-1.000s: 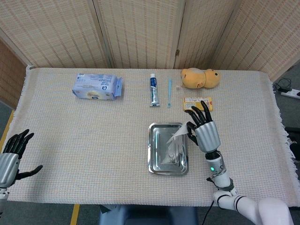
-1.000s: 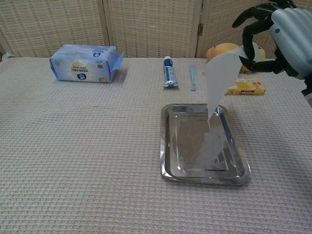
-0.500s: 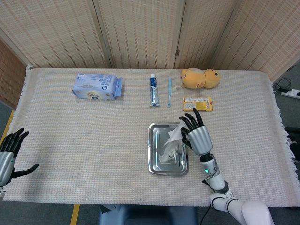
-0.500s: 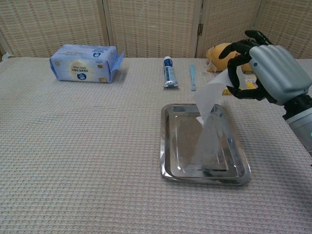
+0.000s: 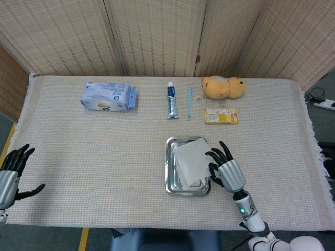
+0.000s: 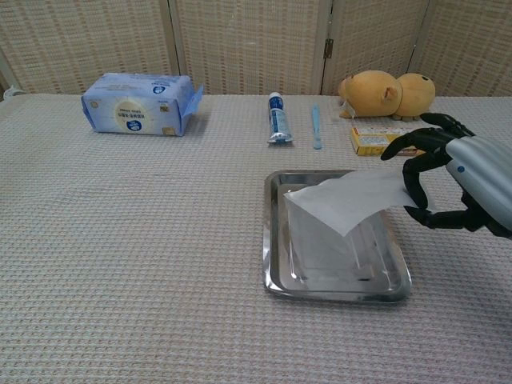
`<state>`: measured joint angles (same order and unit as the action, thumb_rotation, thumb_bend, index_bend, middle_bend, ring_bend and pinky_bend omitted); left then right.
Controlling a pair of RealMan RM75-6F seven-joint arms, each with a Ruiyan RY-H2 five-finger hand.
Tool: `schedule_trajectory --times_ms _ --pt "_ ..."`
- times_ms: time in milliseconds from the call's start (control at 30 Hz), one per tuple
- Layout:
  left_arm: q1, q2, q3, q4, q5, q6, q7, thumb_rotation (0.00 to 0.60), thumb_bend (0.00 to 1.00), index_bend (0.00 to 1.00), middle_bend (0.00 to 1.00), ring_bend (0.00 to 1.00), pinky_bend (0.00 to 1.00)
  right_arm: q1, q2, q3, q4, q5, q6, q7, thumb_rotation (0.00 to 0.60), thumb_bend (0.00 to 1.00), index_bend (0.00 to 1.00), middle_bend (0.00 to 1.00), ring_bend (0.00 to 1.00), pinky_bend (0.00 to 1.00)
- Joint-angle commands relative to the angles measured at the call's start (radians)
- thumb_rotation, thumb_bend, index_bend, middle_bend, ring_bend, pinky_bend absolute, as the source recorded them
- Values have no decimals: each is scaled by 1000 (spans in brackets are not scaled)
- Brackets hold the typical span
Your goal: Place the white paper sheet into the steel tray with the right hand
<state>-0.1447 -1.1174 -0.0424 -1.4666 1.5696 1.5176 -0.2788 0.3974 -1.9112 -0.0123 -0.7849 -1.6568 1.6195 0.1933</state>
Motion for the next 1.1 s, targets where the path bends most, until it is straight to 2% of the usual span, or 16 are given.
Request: schedule_trajectory --times_ms 33,267,433,567,933,1100 --pt "1 1 0 0 0 1 -1 600 214 12 0 0 9 -12 9 -11 -20 -5 -20 -13 600 554 783 335 216 0" --pt "1 3 0 1 0 1 -13 600 214 12 0 0 10 -8 26 -18 -76 7 -100 -36 600 554 783 334 214 0" --pt "0 4 1 1 -2 -4 -10 600 215 11 0 0 11 3 64 -20 -190 46 -222 -83 600 553 783 330 204 0" --pt "-1 5 0 -3 -6 -9 -12 600 215 12 0 0 17 10 82 -15 -269 62 -270 -137 600 553 783 330 197 0" --pt "3 12 5 -2 15 9 -38 600 215 11 0 0 18 -51 91 -8 -425 111 -266 -257 600 554 783 330 186 0" --pt "4 15 9 -2 26 16 -48 600 215 12 0 0 19 -62 75 7 -439 124 -264 -301 600 553 783 330 182 0"
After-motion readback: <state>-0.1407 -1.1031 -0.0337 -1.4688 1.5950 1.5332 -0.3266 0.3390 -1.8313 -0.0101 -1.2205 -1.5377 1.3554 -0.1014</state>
